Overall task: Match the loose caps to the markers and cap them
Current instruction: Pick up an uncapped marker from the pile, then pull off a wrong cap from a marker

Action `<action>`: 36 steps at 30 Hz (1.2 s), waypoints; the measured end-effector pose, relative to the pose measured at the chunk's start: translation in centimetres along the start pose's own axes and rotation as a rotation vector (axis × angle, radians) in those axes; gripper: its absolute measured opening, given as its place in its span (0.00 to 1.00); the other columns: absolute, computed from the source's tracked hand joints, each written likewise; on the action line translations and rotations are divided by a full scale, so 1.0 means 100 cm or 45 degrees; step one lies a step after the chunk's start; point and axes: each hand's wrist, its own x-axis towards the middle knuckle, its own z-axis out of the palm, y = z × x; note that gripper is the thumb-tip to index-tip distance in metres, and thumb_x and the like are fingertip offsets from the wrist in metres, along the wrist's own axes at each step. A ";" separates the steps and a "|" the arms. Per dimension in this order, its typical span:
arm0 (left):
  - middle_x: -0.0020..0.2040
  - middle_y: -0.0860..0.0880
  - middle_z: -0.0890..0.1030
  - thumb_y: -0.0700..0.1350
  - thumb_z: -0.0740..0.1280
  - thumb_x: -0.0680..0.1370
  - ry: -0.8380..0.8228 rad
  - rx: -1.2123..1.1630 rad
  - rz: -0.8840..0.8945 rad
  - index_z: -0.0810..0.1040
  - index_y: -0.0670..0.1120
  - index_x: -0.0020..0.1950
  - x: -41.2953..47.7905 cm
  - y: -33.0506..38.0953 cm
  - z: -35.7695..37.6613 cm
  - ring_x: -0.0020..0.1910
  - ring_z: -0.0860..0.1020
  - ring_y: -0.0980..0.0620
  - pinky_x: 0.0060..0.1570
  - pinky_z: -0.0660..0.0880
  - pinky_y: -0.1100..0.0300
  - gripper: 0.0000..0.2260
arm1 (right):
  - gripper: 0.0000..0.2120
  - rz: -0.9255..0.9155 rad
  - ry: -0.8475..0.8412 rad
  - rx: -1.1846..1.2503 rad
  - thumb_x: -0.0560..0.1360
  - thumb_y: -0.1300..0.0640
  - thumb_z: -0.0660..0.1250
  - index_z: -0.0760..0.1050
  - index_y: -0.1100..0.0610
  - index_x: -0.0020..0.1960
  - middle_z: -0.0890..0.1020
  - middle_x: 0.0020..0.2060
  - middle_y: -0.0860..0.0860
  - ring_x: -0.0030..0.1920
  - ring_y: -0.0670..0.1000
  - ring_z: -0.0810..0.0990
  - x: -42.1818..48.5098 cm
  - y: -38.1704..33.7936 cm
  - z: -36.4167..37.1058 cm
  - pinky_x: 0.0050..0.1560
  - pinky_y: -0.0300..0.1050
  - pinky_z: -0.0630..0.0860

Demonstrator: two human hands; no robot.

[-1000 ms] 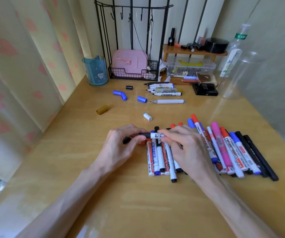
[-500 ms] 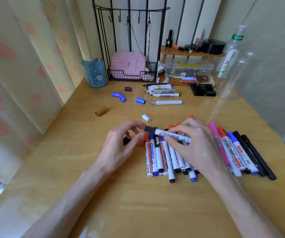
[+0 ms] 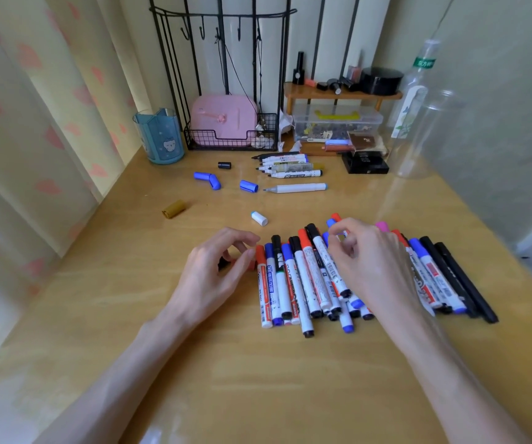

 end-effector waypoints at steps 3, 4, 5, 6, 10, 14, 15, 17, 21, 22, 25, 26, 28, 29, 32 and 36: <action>0.55 0.57 0.83 0.40 0.69 0.82 0.019 0.001 -0.019 0.82 0.48 0.60 0.001 -0.004 -0.001 0.53 0.83 0.53 0.49 0.79 0.52 0.08 | 0.08 0.041 0.052 0.129 0.83 0.55 0.65 0.83 0.51 0.56 0.78 0.31 0.39 0.33 0.39 0.77 0.006 0.004 -0.002 0.38 0.43 0.70; 0.55 0.57 0.83 0.40 0.69 0.83 0.019 0.007 -0.023 0.82 0.48 0.60 0.001 -0.005 -0.002 0.53 0.82 0.53 0.49 0.79 0.53 0.08 | 0.08 0.039 0.051 0.187 0.83 0.55 0.65 0.83 0.50 0.56 0.80 0.34 0.41 0.36 0.37 0.78 0.009 0.005 -0.003 0.38 0.43 0.73; 0.56 0.57 0.83 0.41 0.69 0.83 0.016 0.015 -0.027 0.81 0.49 0.61 0.002 -0.007 -0.002 0.54 0.82 0.53 0.49 0.79 0.54 0.08 | 0.09 0.030 0.038 0.231 0.83 0.55 0.64 0.83 0.50 0.56 0.82 0.37 0.42 0.38 0.37 0.79 0.012 0.005 -0.004 0.40 0.44 0.77; 0.56 0.57 0.83 0.41 0.68 0.83 0.014 0.022 -0.033 0.81 0.49 0.61 0.002 -0.009 -0.002 0.54 0.82 0.53 0.50 0.79 0.54 0.08 | 0.09 0.018 0.015 0.252 0.83 0.55 0.65 0.83 0.50 0.57 0.83 0.39 0.42 0.40 0.38 0.80 0.015 0.005 -0.003 0.43 0.44 0.80; 0.56 0.57 0.83 0.41 0.68 0.83 0.020 0.044 -0.054 0.81 0.50 0.62 0.005 -0.017 -0.003 0.55 0.82 0.54 0.52 0.79 0.54 0.09 | 0.10 -0.038 -0.135 0.239 0.82 0.54 0.67 0.82 0.49 0.61 0.84 0.47 0.43 0.48 0.43 0.82 0.040 0.003 0.005 0.51 0.45 0.81; 0.56 0.57 0.82 0.40 0.68 0.82 0.057 0.064 -0.096 0.81 0.51 0.62 0.011 -0.028 -0.006 0.56 0.81 0.54 0.52 0.77 0.58 0.10 | 0.15 -0.078 -0.252 0.196 0.81 0.53 0.69 0.79 0.50 0.67 0.81 0.60 0.47 0.61 0.48 0.79 0.080 -0.006 0.020 0.66 0.52 0.76; 0.56 0.57 0.82 0.40 0.68 0.82 0.063 0.071 -0.113 0.80 0.51 0.63 0.012 -0.031 -0.007 0.56 0.81 0.54 0.52 0.76 0.60 0.11 | 0.16 -0.077 -0.280 0.183 0.81 0.53 0.69 0.78 0.49 0.68 0.80 0.64 0.48 0.65 0.49 0.77 0.090 -0.008 0.024 0.69 0.53 0.73; 0.56 0.56 0.82 0.41 0.68 0.82 0.070 0.086 -0.141 0.80 0.51 0.64 0.014 -0.038 -0.010 0.56 0.80 0.55 0.51 0.75 0.63 0.11 | 0.19 -0.061 -0.351 0.139 0.81 0.52 0.69 0.76 0.50 0.71 0.76 0.71 0.50 0.72 0.52 0.73 0.107 -0.012 0.032 0.72 0.54 0.68; 0.57 0.56 0.82 0.42 0.68 0.82 0.065 0.116 -0.149 0.79 0.51 0.64 0.017 -0.045 -0.014 0.56 0.80 0.55 0.51 0.73 0.66 0.11 | 0.25 -0.041 -0.527 0.022 0.81 0.51 0.70 0.70 0.50 0.77 0.69 0.77 0.51 0.78 0.55 0.66 0.135 -0.012 0.050 0.74 0.57 0.65; 0.57 0.56 0.82 0.42 0.68 0.82 0.061 0.124 -0.147 0.79 0.51 0.64 0.017 -0.046 -0.014 0.56 0.80 0.55 0.51 0.73 0.66 0.11 | 0.27 -0.036 -0.565 -0.011 0.81 0.51 0.70 0.68 0.50 0.78 0.69 0.78 0.51 0.78 0.56 0.65 0.140 -0.012 0.054 0.75 0.58 0.64; 0.56 0.56 0.82 0.41 0.69 0.82 0.063 0.146 -0.164 0.79 0.50 0.64 0.018 -0.049 -0.016 0.56 0.80 0.54 0.51 0.73 0.68 0.11 | 0.29 -0.018 -0.624 -0.117 0.81 0.50 0.70 0.66 0.48 0.80 0.69 0.78 0.52 0.78 0.57 0.66 0.155 -0.008 0.065 0.77 0.60 0.60; 0.56 0.56 0.82 0.41 0.69 0.82 0.068 0.148 -0.175 0.79 0.50 0.64 0.018 -0.050 -0.017 0.56 0.80 0.54 0.51 0.72 0.68 0.11 | 0.29 -0.022 -0.606 -0.150 0.80 0.50 0.71 0.67 0.48 0.79 0.70 0.77 0.52 0.77 0.58 0.66 0.158 -0.007 0.067 0.76 0.60 0.59; 0.55 0.56 0.82 0.41 0.69 0.82 0.079 0.149 -0.188 0.80 0.50 0.64 0.018 -0.052 -0.018 0.55 0.80 0.54 0.50 0.73 0.68 0.11 | 0.29 -0.040 -0.534 -0.197 0.78 0.51 0.74 0.70 0.46 0.77 0.74 0.73 0.53 0.74 0.58 0.67 0.161 -0.006 0.071 0.74 0.61 0.59; 0.55 0.55 0.82 0.41 0.69 0.82 0.078 0.147 -0.192 0.80 0.50 0.63 0.019 -0.053 -0.018 0.55 0.80 0.54 0.50 0.73 0.67 0.11 | 0.28 -0.044 -0.508 -0.211 0.77 0.50 0.75 0.72 0.46 0.75 0.75 0.71 0.53 0.73 0.58 0.68 0.162 -0.005 0.073 0.73 0.61 0.59; 0.55 0.56 0.82 0.41 0.69 0.82 0.051 0.148 -0.194 0.79 0.51 0.64 0.019 -0.053 -0.016 0.55 0.81 0.54 0.50 0.74 0.66 0.11 | 0.20 -0.009 -0.541 -0.190 0.75 0.49 0.77 0.80 0.47 0.65 0.79 0.67 0.52 0.70 0.57 0.72 0.162 -0.005 0.072 0.75 0.63 0.60; 0.55 0.56 0.82 0.42 0.69 0.82 0.038 0.140 -0.200 0.79 0.51 0.64 0.018 -0.053 -0.015 0.55 0.81 0.53 0.50 0.75 0.64 0.11 | 0.09 -0.087 -0.587 -0.071 0.77 0.50 0.76 0.80 0.46 0.55 0.83 0.53 0.48 0.57 0.54 0.80 0.155 -0.004 0.068 0.67 0.61 0.72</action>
